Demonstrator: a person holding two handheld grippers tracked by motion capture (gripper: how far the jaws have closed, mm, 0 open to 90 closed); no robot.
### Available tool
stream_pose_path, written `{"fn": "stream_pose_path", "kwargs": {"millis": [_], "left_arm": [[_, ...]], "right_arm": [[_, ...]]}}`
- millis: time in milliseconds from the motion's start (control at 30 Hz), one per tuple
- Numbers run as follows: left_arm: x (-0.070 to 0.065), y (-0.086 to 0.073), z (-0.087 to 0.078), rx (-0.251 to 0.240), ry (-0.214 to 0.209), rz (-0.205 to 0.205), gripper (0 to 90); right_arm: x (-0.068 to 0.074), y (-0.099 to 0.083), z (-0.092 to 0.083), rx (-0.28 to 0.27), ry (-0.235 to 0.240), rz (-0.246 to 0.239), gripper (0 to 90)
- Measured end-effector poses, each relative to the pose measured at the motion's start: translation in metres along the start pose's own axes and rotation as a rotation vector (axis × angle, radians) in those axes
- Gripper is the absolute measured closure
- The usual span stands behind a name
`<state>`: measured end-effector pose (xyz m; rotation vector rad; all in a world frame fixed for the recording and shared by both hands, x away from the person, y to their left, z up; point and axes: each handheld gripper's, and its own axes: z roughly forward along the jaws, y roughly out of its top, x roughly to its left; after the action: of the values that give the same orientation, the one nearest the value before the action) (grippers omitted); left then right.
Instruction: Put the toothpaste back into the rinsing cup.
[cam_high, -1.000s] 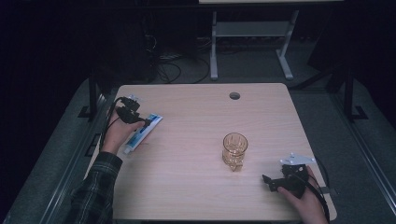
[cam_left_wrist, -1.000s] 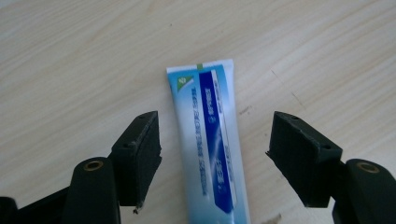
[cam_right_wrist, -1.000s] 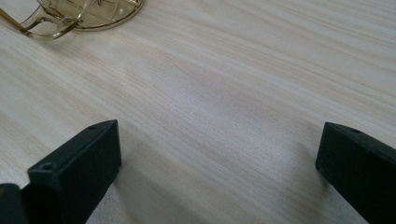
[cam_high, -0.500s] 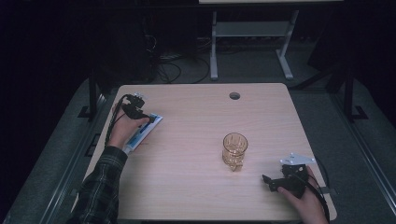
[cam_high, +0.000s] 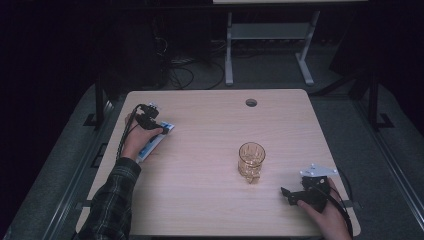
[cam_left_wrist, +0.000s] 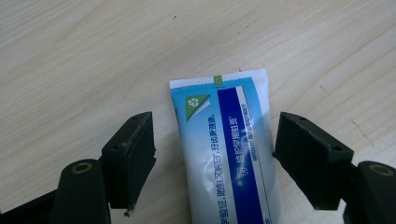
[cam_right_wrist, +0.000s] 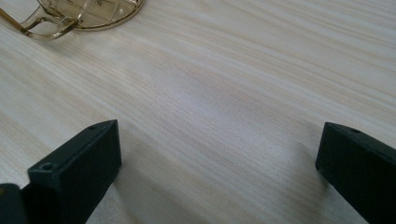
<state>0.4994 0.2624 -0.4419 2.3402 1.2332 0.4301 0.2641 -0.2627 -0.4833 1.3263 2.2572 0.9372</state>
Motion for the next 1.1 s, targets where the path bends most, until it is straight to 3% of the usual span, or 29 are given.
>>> {"fn": "stream_pose_path", "kwargs": {"millis": [433, 567, 667, 1000, 1100], "left_arm": [[-0.0040, -0.0012, 0.0079, 0.036, -0.009, 0.017, 36.2], [-0.0018, -0.0020, 0.0079, 0.037, -0.042, -0.023, 39.1], [-0.0015, -0.0018, 0.0071, 0.043, -0.048, -0.020, 41.1], [-0.0033, -0.0001, 0.0032, 0.082, -0.038, -0.029, 55.0], [-0.0062, 0.0011, 0.0006, 0.100, -0.031, -0.015, 62.9]], "right_arm": [[0.0000, 0.0000, 0.0000, 0.000, 0.000, 0.000, 0.0], [0.0001, 0.0000, 0.0000, 0.000, 0.000, 0.000, 0.0], [0.0001, 0.0000, 0.0000, 0.000, 0.000, -0.001, 0.0], [0.0001, 0.0000, 0.0000, 0.000, 0.001, -0.002, 0.0], [0.0001, 0.0000, 0.0000, 0.000, 0.001, -0.002, 0.0]]}}
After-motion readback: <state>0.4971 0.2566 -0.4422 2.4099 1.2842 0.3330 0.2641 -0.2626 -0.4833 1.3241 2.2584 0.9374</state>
